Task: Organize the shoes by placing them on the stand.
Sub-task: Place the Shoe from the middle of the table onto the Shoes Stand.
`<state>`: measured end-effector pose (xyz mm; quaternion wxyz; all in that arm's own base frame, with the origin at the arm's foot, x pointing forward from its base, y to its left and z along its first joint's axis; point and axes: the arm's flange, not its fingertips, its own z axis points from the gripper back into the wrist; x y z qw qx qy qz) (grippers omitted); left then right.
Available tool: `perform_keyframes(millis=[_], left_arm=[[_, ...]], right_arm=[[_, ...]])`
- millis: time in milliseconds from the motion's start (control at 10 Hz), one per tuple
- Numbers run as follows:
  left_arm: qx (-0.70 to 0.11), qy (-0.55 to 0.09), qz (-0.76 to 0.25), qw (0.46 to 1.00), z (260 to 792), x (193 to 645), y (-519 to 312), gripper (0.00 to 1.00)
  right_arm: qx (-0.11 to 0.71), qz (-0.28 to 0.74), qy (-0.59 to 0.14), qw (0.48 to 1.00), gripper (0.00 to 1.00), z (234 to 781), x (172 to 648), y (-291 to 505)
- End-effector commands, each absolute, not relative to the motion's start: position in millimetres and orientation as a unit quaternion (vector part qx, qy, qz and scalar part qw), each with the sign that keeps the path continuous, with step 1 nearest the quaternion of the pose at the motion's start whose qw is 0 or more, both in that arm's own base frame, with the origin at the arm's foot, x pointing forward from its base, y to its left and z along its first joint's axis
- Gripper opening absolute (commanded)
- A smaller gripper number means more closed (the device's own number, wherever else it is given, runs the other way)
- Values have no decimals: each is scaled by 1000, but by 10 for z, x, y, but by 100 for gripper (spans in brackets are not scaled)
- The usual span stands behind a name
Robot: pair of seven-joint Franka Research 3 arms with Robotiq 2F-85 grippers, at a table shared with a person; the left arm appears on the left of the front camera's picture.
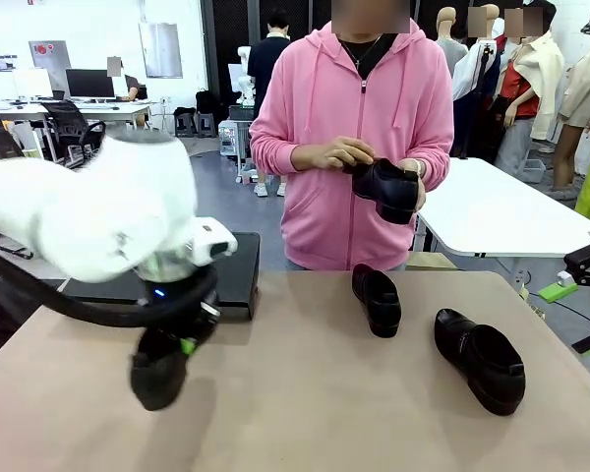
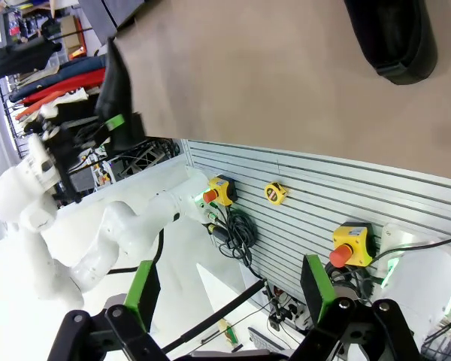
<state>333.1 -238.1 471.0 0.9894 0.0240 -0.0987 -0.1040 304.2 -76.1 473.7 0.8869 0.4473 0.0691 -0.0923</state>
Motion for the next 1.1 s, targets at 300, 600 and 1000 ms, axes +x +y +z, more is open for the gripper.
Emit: perform_keyframes(millis=[300,600,1000], left_arm=[[50,-188,-13,981,5351,3219,-565,0],[52,-186,-1,981,5554,3072,-713,0],[61,-134,38,988,5427,3451,-477,0]], right_arm=[[460,-83,64,882,100,4776,3058,-776],[460,-83,64,882,100,4776,3058,-776],[460,-83,64,882,100,4776,3058,-776]])
